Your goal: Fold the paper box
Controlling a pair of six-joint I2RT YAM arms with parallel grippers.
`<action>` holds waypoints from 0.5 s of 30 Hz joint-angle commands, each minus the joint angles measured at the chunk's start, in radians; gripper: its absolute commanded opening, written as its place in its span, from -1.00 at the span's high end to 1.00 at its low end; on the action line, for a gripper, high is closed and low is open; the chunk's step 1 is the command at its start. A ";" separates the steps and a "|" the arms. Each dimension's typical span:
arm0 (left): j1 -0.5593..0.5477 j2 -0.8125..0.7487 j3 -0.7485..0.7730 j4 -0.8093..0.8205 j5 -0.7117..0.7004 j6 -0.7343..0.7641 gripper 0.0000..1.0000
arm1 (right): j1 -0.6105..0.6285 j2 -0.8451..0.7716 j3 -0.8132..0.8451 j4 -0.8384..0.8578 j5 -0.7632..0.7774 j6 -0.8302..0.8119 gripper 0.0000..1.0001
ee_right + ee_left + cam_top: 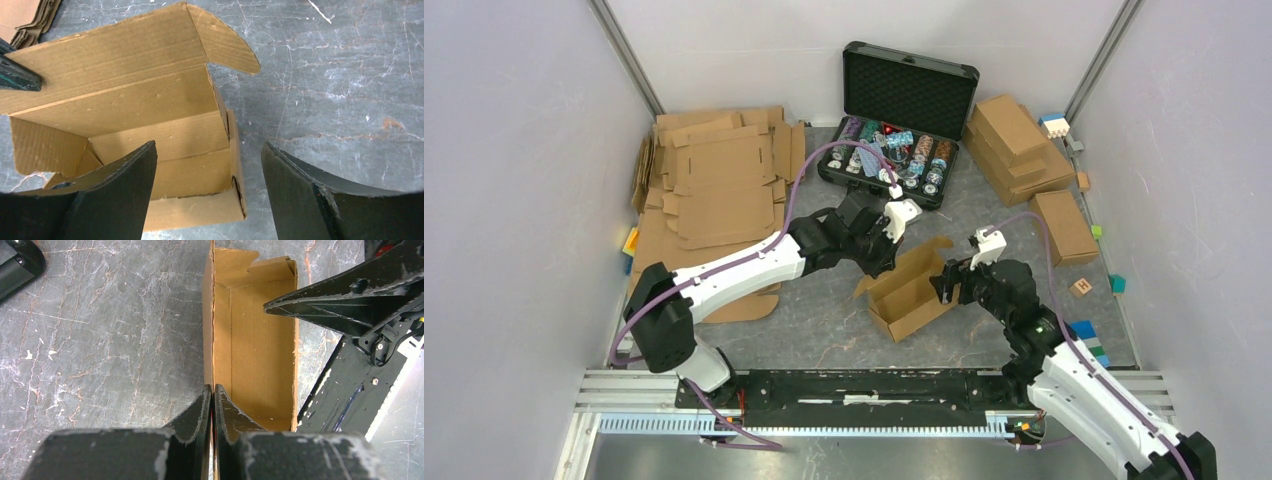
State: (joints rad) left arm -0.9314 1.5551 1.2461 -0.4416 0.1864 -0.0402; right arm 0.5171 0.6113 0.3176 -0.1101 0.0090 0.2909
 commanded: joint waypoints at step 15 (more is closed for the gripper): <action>-0.024 -0.017 0.000 0.032 -0.012 0.003 0.77 | 0.004 -0.197 -0.019 -0.264 -0.229 0.144 -0.05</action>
State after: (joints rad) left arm -0.9470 1.5551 1.2434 -0.4397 0.1841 -0.0406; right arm 0.5167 0.4381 0.3279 -0.3767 -0.1116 0.4095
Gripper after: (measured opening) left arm 0.116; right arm 0.584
